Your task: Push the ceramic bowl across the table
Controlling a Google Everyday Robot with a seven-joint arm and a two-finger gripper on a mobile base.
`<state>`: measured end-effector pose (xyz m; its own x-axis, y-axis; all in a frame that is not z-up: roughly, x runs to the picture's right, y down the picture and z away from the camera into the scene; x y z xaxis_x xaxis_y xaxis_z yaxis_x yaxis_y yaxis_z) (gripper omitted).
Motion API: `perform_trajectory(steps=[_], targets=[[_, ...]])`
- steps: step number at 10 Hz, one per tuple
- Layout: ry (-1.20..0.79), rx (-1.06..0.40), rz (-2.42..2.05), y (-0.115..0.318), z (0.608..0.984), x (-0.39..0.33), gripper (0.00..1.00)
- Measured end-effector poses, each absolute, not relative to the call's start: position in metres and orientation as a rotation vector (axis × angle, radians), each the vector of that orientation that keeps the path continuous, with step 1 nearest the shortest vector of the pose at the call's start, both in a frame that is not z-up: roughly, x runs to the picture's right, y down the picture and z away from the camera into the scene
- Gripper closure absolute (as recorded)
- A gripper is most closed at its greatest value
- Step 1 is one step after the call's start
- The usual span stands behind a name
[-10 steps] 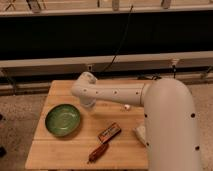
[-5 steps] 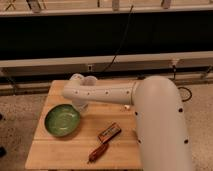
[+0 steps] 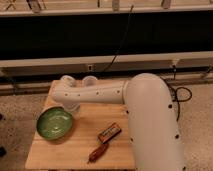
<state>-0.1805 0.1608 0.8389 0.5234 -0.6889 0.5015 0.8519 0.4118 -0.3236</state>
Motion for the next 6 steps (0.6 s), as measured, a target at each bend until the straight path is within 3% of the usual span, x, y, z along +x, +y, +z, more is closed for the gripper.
perform_trajectory(steps=[6], targets=[[-0.332,-0.579,-1.054,0.167,0.830,-0.200,1.00]])
